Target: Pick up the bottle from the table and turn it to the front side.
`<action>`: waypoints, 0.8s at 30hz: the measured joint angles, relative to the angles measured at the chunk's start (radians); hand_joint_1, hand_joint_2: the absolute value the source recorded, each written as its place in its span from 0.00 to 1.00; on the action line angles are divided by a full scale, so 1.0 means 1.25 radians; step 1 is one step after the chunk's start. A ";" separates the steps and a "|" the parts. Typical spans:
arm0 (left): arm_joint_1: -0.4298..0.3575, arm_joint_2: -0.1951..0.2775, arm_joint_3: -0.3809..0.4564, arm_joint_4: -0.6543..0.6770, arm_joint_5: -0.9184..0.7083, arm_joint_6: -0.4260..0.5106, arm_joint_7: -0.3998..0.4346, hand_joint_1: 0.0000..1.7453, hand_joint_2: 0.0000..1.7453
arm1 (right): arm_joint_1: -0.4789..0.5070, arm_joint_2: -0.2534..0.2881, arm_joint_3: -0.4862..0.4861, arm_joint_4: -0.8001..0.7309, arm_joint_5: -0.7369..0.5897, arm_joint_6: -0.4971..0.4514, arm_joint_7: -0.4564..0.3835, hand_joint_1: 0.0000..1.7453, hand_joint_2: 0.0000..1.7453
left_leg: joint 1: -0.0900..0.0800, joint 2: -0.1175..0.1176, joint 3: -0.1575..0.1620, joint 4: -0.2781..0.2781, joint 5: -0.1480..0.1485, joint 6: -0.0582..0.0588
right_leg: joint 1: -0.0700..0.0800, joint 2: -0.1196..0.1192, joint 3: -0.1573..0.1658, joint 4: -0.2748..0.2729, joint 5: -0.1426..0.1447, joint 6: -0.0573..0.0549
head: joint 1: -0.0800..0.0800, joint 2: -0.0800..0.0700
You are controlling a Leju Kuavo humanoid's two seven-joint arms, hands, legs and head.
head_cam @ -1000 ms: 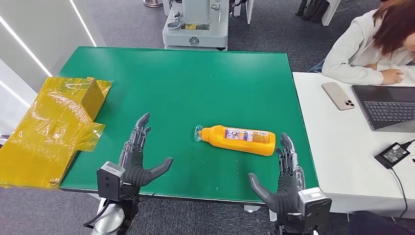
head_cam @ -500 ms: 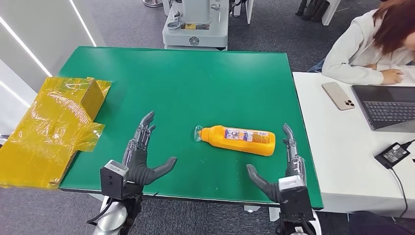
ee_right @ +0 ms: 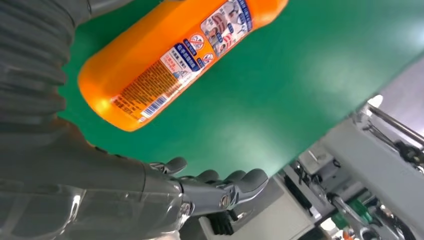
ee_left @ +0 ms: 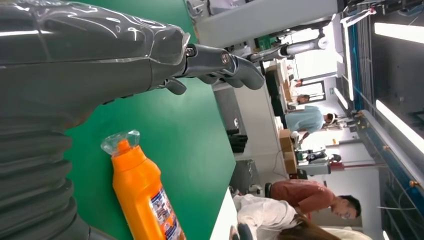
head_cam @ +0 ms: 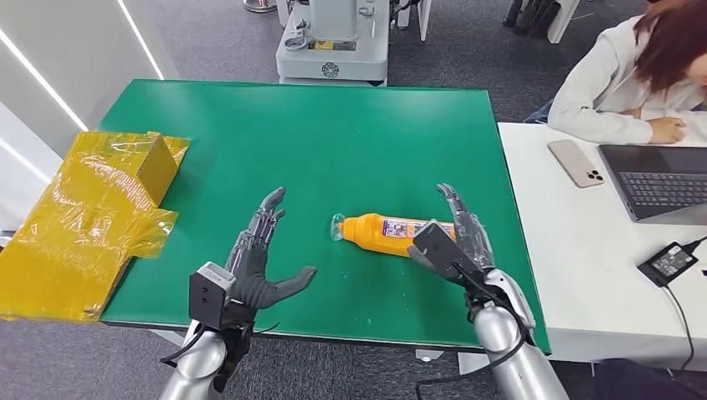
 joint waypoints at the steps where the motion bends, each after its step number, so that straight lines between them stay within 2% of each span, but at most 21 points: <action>1: -0.003 0.001 -0.003 0.005 0.005 0.001 0.000 0.00 1.00 | -0.022 -0.007 0.018 0.026 -0.001 0.010 0.005 0.00 1.00 | 0.000 0.000 0.000 0.000 0.000 0.000 | 0.000 0.000 0.000 0.000 0.000 0.000 | 0.000 0.000; 9: -0.011 0.007 -0.016 0.032 0.025 0.014 -0.004 0.00 1.00 | -0.159 -0.041 0.162 0.205 -0.032 0.097 0.027 0.00 1.00 | 0.000 -0.001 0.000 0.000 0.000 0.000 | 0.000 0.000 0.000 0.000 0.000 0.000 | 0.000 0.000; 19: -0.026 0.009 -0.019 0.066 0.064 0.006 0.002 0.00 1.00 | -0.225 -0.083 0.278 0.279 -0.063 0.170 0.036 0.00 1.00 | 0.000 -0.001 0.000 0.000 0.000 0.000 | 0.000 0.000 0.000 0.000 0.000 0.000 | 0.000 0.000; 24: -0.037 0.009 -0.022 0.087 0.080 0.000 0.002 0.00 1.00 | -0.235 -0.113 0.342 0.281 -0.078 0.175 0.037 0.00 1.00 | 0.000 -0.001 0.000 0.000 0.000 0.000 | 0.000 0.000 0.000 0.000 0.000 0.000 | 0.000 0.000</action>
